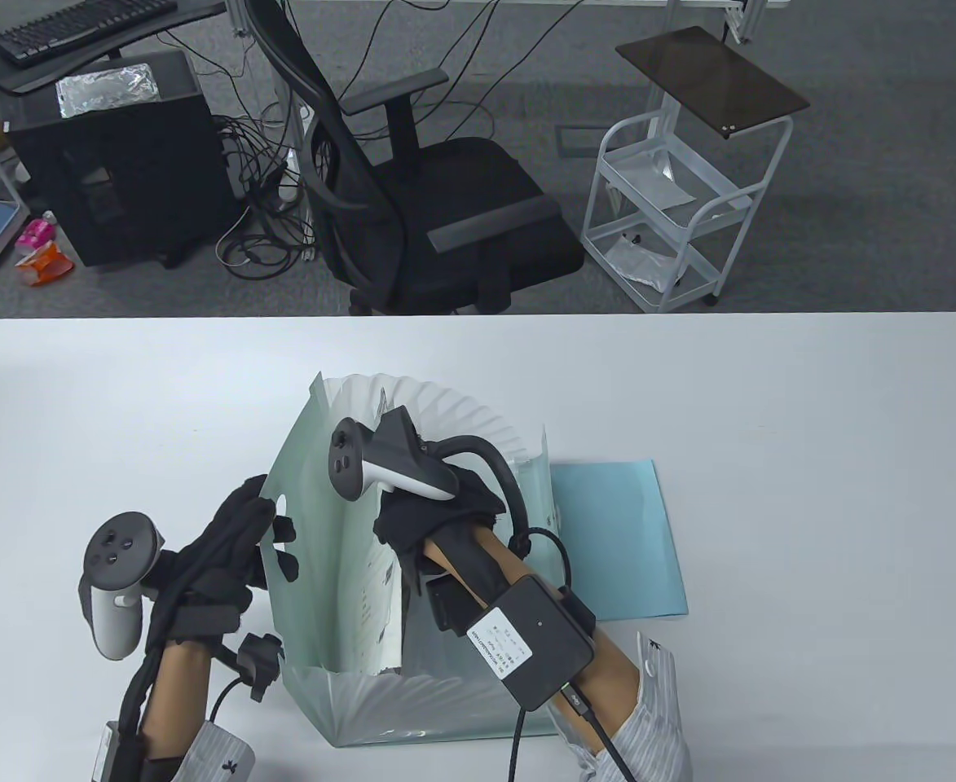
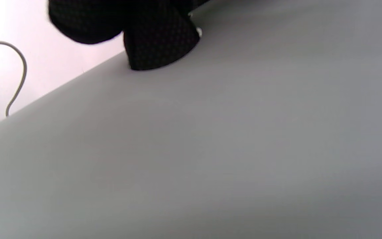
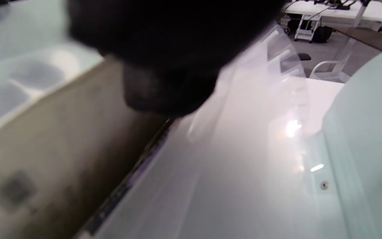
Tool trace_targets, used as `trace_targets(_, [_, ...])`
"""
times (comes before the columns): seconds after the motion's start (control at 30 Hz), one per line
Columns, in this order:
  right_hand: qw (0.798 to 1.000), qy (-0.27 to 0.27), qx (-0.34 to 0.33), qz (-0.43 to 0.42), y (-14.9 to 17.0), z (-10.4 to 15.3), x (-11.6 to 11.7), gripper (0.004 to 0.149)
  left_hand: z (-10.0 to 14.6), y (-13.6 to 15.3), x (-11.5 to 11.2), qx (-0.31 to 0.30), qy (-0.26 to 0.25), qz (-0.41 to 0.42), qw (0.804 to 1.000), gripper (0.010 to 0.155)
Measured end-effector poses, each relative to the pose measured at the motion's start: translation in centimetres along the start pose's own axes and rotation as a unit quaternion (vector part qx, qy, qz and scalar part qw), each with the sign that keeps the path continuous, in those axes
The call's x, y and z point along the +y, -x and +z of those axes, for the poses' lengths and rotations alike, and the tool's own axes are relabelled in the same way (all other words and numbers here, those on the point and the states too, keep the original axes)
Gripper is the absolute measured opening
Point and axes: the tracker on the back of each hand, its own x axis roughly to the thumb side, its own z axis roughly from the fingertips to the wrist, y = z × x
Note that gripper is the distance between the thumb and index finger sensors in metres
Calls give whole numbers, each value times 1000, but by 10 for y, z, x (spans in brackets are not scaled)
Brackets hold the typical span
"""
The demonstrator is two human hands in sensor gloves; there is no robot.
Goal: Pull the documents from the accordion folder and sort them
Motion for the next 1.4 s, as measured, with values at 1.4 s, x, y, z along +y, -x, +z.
trace_targets(1.4, [781,325,81,-527,306,124,-27,35,2,0,2,5,-6,8,1000,69])
